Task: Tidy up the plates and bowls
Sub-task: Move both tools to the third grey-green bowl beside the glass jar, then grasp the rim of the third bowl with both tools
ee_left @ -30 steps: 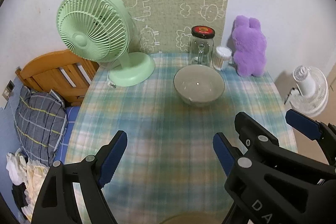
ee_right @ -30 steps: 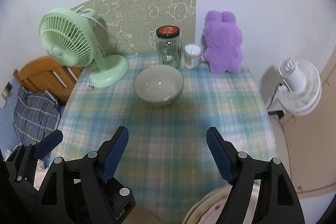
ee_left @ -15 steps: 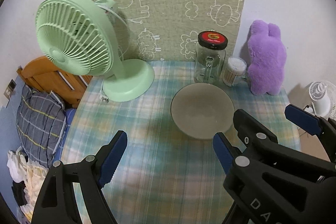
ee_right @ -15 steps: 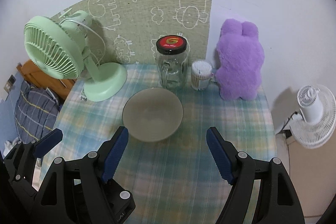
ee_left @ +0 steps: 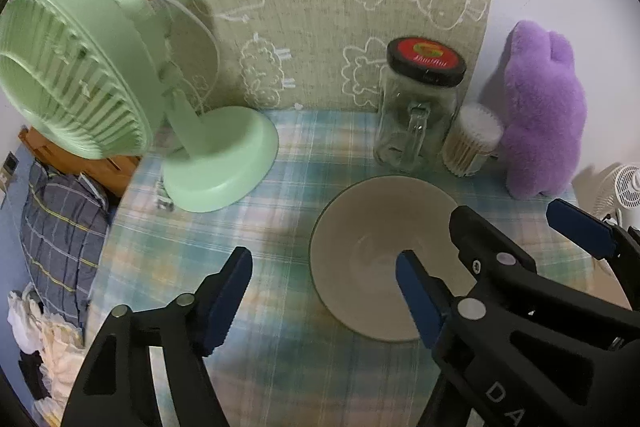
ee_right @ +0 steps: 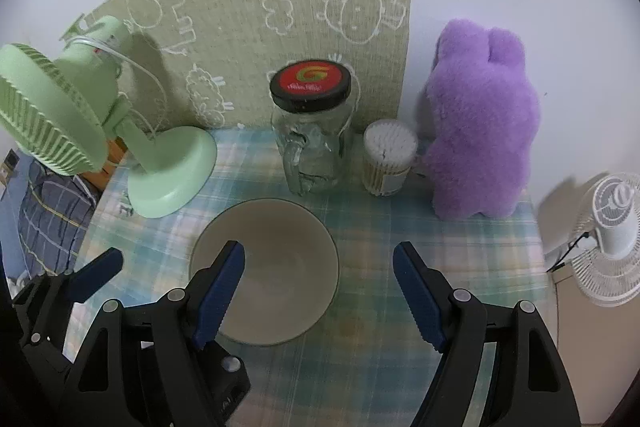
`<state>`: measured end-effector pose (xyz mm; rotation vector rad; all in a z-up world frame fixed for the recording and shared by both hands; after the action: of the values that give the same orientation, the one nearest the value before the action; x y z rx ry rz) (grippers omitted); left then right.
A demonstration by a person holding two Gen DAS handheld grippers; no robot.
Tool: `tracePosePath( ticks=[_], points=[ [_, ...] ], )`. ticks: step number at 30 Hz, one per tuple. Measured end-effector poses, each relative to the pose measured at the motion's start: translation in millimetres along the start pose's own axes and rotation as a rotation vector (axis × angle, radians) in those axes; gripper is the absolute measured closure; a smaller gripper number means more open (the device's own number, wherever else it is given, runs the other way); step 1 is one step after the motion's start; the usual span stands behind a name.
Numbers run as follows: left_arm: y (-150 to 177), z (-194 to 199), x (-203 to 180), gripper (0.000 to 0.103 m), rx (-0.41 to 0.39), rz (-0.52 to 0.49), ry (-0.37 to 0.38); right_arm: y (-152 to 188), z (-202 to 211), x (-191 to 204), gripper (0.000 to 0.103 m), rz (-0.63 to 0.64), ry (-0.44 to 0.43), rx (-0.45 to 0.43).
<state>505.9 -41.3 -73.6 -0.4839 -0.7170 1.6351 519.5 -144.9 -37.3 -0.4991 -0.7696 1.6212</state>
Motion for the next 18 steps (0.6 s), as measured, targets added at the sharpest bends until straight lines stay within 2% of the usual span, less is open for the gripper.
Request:
tracePosePath(
  ticks=[1, 4, 8, 10, 13, 15, 18],
  points=[
    [2, -5, 1, 0.036, -0.008, 0.008, -0.007, 2, -5, 0, 0.023, 0.001, 0.001, 0.004],
    [6, -20, 0, 0.039, 0.004, 0.008, -0.013, 6, -20, -1, 0.025, 0.004, 0.004, 0.017],
    [11, -38, -2, 0.049, 0.031, 0.004, -0.009, 12, -40, -4, 0.036, -0.002, 0.016, 0.042],
    [13, -45, -2, 0.059, 0.038, -0.003, -0.010, 16, -48, -4, 0.040, -0.007, 0.017, 0.056],
    [16, -53, -3, 0.072, 0.043, -0.005, -0.008, 21, -60, -3, 0.053, -0.010, 0.022, 0.073],
    [17, -56, -3, 0.079, 0.044, -0.012, -0.012, 23, -65, -3, 0.066, -0.009, 0.027, 0.079],
    [17, -58, -3, 0.086, 0.035, -0.035, -0.031, 25, -71, -3, 0.081, -0.005, 0.030, 0.084]
  ],
)
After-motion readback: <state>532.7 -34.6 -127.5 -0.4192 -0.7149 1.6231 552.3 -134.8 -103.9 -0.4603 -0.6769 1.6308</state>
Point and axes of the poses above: each gripper's, at about its wrist camera, not at the fingertips, and z roughly against the way its jaws point, x to its left, y to its underside, the point moved 4 cm from there along -z, roughly the way its jaws point, and after that the axes turned 13 degrees about -x, right-handed, at the moved point
